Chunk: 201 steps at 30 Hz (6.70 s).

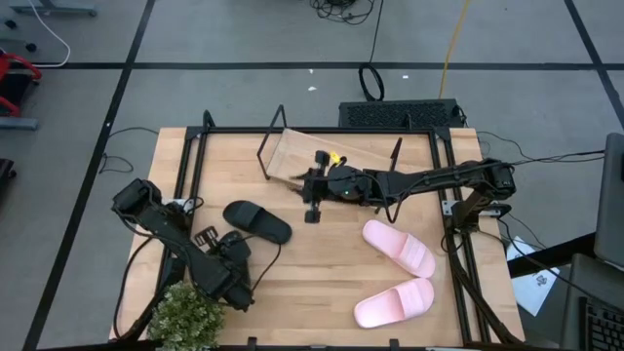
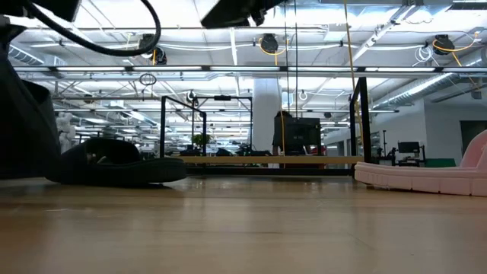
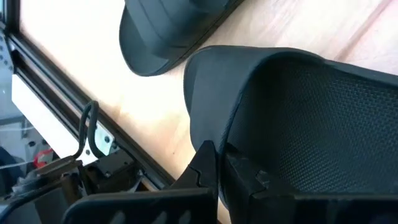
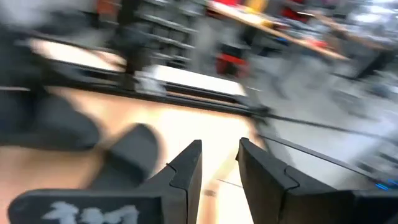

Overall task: Pick and place slides into the shelf
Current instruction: Put the bottom black slipper on the shelf

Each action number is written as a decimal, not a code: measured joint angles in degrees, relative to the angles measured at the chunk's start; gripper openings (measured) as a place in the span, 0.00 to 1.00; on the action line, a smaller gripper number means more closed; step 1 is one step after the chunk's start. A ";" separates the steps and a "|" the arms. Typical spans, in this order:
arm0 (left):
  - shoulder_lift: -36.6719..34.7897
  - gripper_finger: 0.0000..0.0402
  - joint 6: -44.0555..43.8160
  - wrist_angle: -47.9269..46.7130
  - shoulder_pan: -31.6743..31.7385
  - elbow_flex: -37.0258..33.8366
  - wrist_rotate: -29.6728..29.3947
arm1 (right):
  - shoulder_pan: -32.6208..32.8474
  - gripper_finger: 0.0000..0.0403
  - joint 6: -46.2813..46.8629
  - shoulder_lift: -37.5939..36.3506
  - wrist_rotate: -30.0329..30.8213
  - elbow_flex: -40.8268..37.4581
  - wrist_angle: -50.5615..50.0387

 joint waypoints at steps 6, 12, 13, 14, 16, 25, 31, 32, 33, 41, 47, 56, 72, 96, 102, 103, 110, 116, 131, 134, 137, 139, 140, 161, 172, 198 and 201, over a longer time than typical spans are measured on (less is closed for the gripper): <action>-0.71 0.00 3.57 0.06 0.11 2.79 -0.99 | -1.64 0.24 -0.17 0.00 13.82 0.00 3.11; -3.30 0.00 6.20 0.03 -0.77 5.49 -0.15 | -4.31 0.24 2.05 0.00 13.73 0.00 6.25; -3.87 0.00 6.35 0.03 -0.93 5.61 -0.05 | -4.68 0.24 2.66 0.00 13.71 0.00 6.55; -4.39 0.00 6.34 0.04 -1.06 5.62 0.05 | -5.09 0.24 3.10 0.00 13.67 0.00 6.68; -5.34 0.00 6.45 0.02 -1.22 5.62 0.14 | -5.89 0.24 3.37 0.00 13.65 0.00 6.66; -7.71 0.00 12.63 0.04 1.31 5.61 -4.43 | -8.99 0.24 5.90 0.00 13.58 0.00 6.66; -7.67 0.00 24.62 0.15 6.29 11.13 -16.43 | -10.90 0.24 6.89 0.00 13.56 0.00 6.65; -7.68 0.00 27.46 0.18 7.12 12.41 -19.64 | -11.23 0.24 7.41 0.00 13.56 0.00 6.64; -7.67 0.00 30.27 0.15 8.03 13.71 -23.11 | -11.60 0.24 8.05 0.00 13.56 0.00 6.64; -7.67 0.00 49.48 -0.05 17.22 18.67 -38.71 | -13.92 0.24 14.06 0.00 14.70 0.00 6.74; -7.67 0.00 58.38 1.68 23.08 18.67 -45.53 | -15.21 0.24 15.17 0.00 26.02 0.00 10.14; -7.67 0.00 83.47 23.48 31.66 16.49 -44.41 | -16.57 0.24 6.33 -1.34 39.30 0.00 17.73; -7.63 0.00 115.29 62.67 47.71 -2.17 -36.71 | -17.31 0.24 -2.36 -11.95 46.78 0.00 17.87; -1.72 0.00 127.59 82.38 59.98 -8.85 -27.61 | -17.20 0.24 -5.51 -12.88 46.39 0.00 16.03; 0.77 0.00 127.55 82.48 62.49 -8.85 -27.41 | -17.20 0.24 -5.76 -12.87 46.39 0.00 15.99; 1.02 0.00 127.31 82.35 62.79 -8.85 -27.12 | -17.20 0.24 -5.84 -12.87 46.38 0.00 15.99; 1.02 0.00 126.16 82.02 63.43 -8.78 -25.49 | -17.20 0.24 -4.50 -12.87 46.37 0.00 16.01; 1.01 0.00 125.57 80.85 63.43 -8.78 -25.51 | -17.20 0.24 -4.52 -12.87 46.37 0.00 15.99; 0.99 0.00 123.13 80.07 63.65 -11.86 -25.39 | -17.18 0.24 -4.36 -12.87 46.35 0.00 15.97; 0.91 0.00 123.08 80.82 63.58 -13.62 -25.49 | -17.20 0.24 -4.36 -12.87 46.35 0.00 15.99; 0.82 0.00 122.47 81.46 63.58 -14.60 -25.71 | -17.19 0.24 -4.33 -12.87 46.35 0.00 15.99; 0.81 0.00 121.80 81.43 63.58 -14.77 -25.85 | -17.19 0.24 -4.34 -12.87 46.35 0.00 15.99; 0.81 0.00 121.73 81.44 63.51 -14.77 -25.99 | -17.18 0.24 -4.34 -12.87 46.35 0.00 15.99; -1.73 0.00 125.43 81.28 62.01 -14.93 -26.87 | -17.20 0.24 -4.21 -12.87 46.32 0.00 16.01; -1.88 0.00 122.12 78.98 62.23 -14.95 -24.50 | -17.18 0.24 -2.81 -12.87 46.32 0.00 15.46; -1.88 0.19 120.60 75.06 62.66 -14.88 -24.99 | -17.18 0.24 -2.80 -12.87 44.84 0.00 15.50; -1.88 0.22 120.43 74.44 62.66 -14.88 -25.50 | -17.18 0.24 -1.85 -12.87 41.46 0.00 15.53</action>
